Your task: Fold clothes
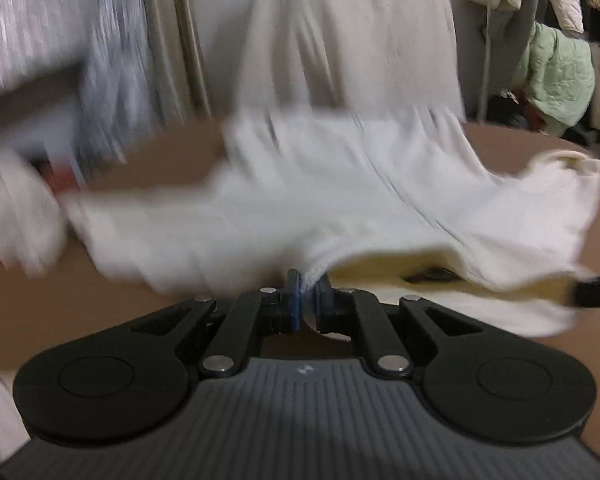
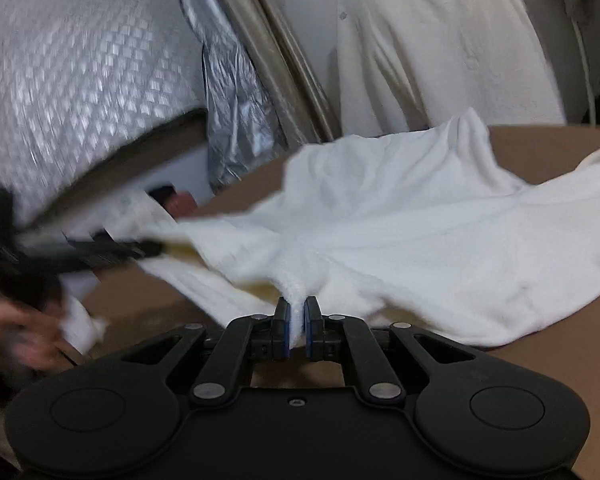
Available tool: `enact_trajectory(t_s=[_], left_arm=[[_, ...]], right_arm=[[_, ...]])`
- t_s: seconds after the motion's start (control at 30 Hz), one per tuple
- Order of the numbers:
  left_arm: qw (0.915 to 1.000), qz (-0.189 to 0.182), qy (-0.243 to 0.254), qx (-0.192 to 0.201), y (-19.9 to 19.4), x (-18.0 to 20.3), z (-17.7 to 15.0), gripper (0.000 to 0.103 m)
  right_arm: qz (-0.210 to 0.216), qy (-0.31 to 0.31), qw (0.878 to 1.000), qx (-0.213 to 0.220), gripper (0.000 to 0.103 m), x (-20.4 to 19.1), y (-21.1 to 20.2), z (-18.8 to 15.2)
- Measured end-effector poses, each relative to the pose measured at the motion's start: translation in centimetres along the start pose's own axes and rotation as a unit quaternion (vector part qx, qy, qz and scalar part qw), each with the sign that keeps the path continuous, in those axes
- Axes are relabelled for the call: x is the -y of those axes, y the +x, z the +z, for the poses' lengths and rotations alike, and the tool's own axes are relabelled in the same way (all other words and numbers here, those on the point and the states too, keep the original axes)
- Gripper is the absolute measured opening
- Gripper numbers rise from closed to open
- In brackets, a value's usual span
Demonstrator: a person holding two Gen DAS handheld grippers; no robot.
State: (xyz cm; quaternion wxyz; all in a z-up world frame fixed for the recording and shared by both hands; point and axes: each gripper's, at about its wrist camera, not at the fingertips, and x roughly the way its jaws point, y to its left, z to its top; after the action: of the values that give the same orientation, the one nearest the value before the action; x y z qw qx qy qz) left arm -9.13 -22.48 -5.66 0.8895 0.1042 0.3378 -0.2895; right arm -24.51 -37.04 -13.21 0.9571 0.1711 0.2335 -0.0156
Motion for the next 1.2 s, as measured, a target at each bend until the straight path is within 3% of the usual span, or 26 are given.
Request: enact_trajectory(t_s=[0.1,0.17,0.2,0.23,0.3,0.37,0.43,0.53,0.57,0.63,0.67,0.7,0.8,0.87,0.9,0.93,1.0,1.07,1.1,1.13,1.17,1.2], left_arm=[[0.9938,-0.014,-0.004,-0.11,3.5,-0.1,-2.6,0.015],[0.9829,-0.023,-0.007,-0.183,5.8,-0.2,-4.3,0.016],[0.9791,-0.027,-0.012,-0.202,6.2,-0.5,-4.6,0.026],[0.9806,-0.029,-0.02,-0.193,5.4,-1.1,-3.8,0.042],[0.9848,-0.041,-0.047,-0.162,3.3,-3.1,-2.0,0.053],[0.9866,-0.049,-0.083,-0.132,1.7,-5.9,0.0,0.058],[0.9875,-0.039,-0.108,-0.108,1.2,-8.9,2.0,0.071],[0.9783,-0.005,-0.155,-0.138,3.8,-13.1,3.3,0.076],[0.9719,0.004,-0.177,-0.155,5.1,-14.5,3.4,0.076],[0.9453,-0.003,-0.258,-0.199,8.4,-17.3,2.7,0.073],[0.9337,-0.007,-0.292,-0.207,9.6,-18.3,2.3,0.073],[0.9284,-0.008,-0.311,-0.203,10.8,-19.1,2.1,0.073],[0.9452,-0.01,-0.286,-0.157,13.5,-20.3,2.6,0.07],[0.9497,0.02,-0.282,-0.135,14.6,-21.1,3.4,0.065],[0.9537,0.012,-0.277,-0.116,15.0,-21.5,4.0,0.053],[0.9573,0.007,-0.271,-0.101,15.5,-21.8,4.6,0.034],[0.9636,0.009,-0.253,-0.085,16.6,-22.0,6.0,0.02],[0.9687,0.007,-0.238,-0.069,17.4,-22.0,7.1,0.014],[0.9713,0.009,-0.23,-0.058,17.9,-21.8,7.7,0.011],[0.974,0.014,-0.222,-0.043,18.1,-21.5,8.3,0.01],[0.9762,0.019,-0.214,-0.028,18.3,-21.4,9.1,0.01],[0.9784,0.026,-0.205,-0.013,18.4,-21.2,9.7,0.01]], right_arm=[[-0.087,-0.065,0.99,-0.085,0.007,0.1,3.0,-2.6],[-0.098,-0.054,0.988,-0.111,0.007,0.3,3.8,-3.8],[-0.1,-0.061,0.987,-0.11,0.007,0.0,3.7,-4.1],[-0.108,-0.076,0.985,-0.109,0.008,-0.4,3.4,-4.1],[-0.131,-0.108,0.979,-0.111,0.008,-1.2,2.7,-3.6],[-0.152,-0.11,0.977,-0.101,0.021,-1.7,1.6,-2.4],[-0.111,-0.079,0.987,-0.083,0.025,-1.5,0.3,-0.8],[0.013,-0.013,0.995,-0.096,0.034,-1.3,1.1,1.3],[0.058,0.014,0.991,-0.116,0.035,-1.8,2.7,1.7],[0.113,0.035,0.981,-0.153,0.036,-3.6,5.7,1.8],[0.134,0.029,0.975,-0.174,0.038,-5.0,7.4,1.7],[0.15,0.014,0.969,-0.193,0.043,-6.5,9.3,1.8],[0.138,-0.039,0.965,-0.221,0.054,-10.5,13.7,1.4],[0.126,-0.059,0.963,-0.23,0.055,-12.0,15.7,1.3],[0.119,-0.066,0.964,-0.231,0.058,-12.5,16.3,1.2],[0.104,-0.072,0.966,-0.224,0.06,-12.8,16.7,1.1],[0.066,-0.074,0.975,-0.197,0.061,-13.1,17.0,1.0],[0.05,-0.072,0.981,-0.176,0.06,-13.0,17.5,1.3],[0.044,-0.087,0.982,-0.163,0.056,-13.0,17.5,1.6],[0.038,-0.104,0.982,-0.151,0.027,-13.0,17.6,1.8],[0.03,-0.127,0.982,-0.138,0.009,-12.9,17.5,2.3],[0.024,-0.146,0.981,-0.124,0.005,-12.5,17.2,3.1]])
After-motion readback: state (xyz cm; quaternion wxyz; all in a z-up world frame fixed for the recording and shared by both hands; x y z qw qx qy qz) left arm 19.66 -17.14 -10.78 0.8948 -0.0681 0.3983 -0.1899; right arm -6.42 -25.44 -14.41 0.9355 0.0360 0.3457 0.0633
